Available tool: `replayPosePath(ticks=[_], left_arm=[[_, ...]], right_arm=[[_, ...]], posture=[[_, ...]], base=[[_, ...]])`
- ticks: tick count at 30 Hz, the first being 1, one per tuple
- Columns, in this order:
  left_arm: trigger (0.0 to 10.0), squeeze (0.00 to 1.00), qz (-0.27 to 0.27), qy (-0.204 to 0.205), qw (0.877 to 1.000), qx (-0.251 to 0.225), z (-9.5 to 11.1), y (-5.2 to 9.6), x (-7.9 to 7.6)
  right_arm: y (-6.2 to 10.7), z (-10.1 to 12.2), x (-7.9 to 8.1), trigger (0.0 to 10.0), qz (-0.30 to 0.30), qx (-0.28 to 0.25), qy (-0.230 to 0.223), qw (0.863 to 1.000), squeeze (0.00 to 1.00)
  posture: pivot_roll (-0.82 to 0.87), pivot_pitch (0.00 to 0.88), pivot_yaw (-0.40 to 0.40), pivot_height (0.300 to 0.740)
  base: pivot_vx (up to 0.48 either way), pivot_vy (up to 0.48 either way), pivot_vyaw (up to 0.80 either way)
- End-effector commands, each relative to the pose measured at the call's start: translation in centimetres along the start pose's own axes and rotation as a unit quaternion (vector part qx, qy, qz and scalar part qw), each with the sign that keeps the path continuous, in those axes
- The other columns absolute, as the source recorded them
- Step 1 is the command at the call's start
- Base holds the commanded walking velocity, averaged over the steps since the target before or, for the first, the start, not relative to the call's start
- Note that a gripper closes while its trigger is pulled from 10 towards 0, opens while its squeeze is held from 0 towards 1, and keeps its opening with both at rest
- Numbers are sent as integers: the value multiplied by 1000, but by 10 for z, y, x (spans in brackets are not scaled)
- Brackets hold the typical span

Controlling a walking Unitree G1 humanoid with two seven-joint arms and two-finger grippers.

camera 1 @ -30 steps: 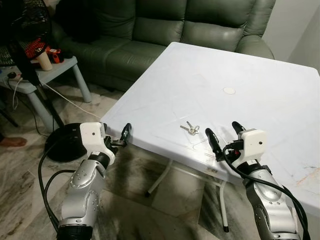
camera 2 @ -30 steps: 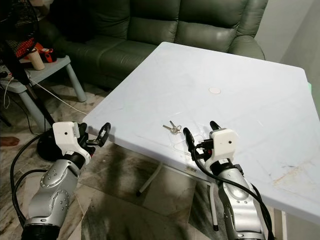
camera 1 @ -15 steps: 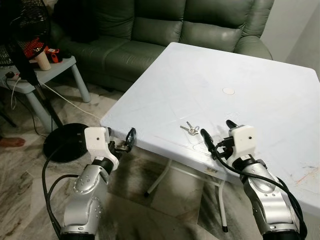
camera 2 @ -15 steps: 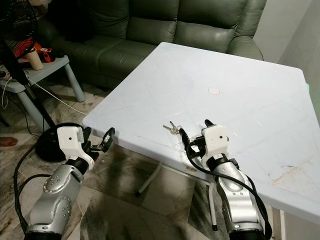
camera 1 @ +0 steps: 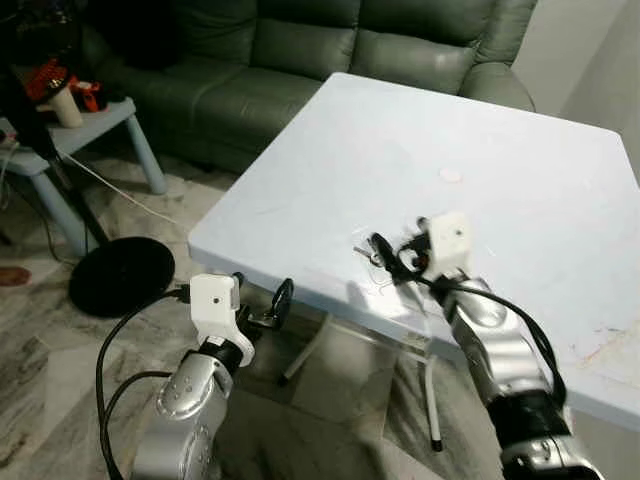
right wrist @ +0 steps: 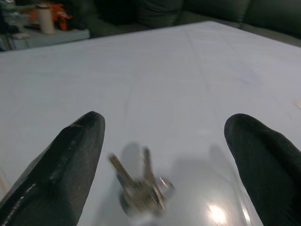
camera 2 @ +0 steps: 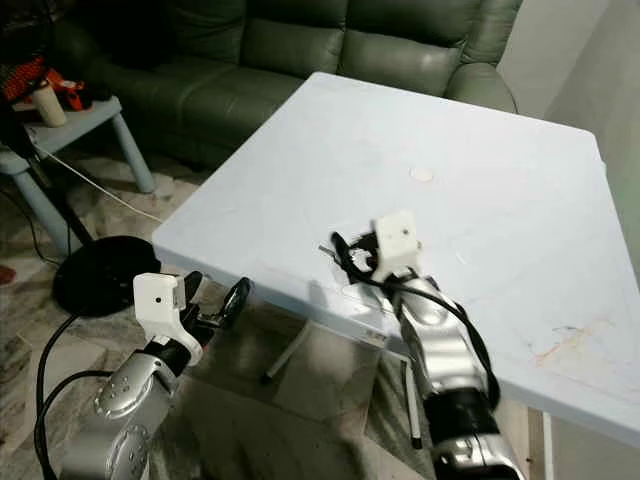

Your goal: Hang keys on a hook

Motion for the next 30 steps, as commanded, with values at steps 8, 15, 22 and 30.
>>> replayPosePath(ticks=[8,15,22,30], left_arm=[[10000,0,4,-2,1000,8,1,13,-8],[10000,0,6,1,1000,16,1,20,-12],[10000,0,10,2,1000,19,1,22,-12],[10000,0,9,3,1000,24,1,23,-14]], right_arm=[[-19,-1,19,10000,2,23,-14,1000,0],[-27,-6,31,10000,-27,48,-22,998,0],[-25,-13,28,10000,-27,43,-43,998,0],[-18,-16,8,1725,-35,17,-73,997,0]], posture=[[86,205,-97,732],[103,228,-105,732],[109,229,-105,732],[102,229,-99,732]], base=[[0,0,0],[0,0,0],[0,0,0],[0,0,0]])
Point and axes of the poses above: a point about 5 cm out from each wrist's last joint towards the gripper, its own y axis pointing back from the gripper into the wrist, its own z axis along the axis of the wrist's last joint, x = y × z, the point moved 1 cm from there along -y, pointing out of the wrist towards the gripper, and after that the axes turned 3 degrees about y, right-handed, at the moved point
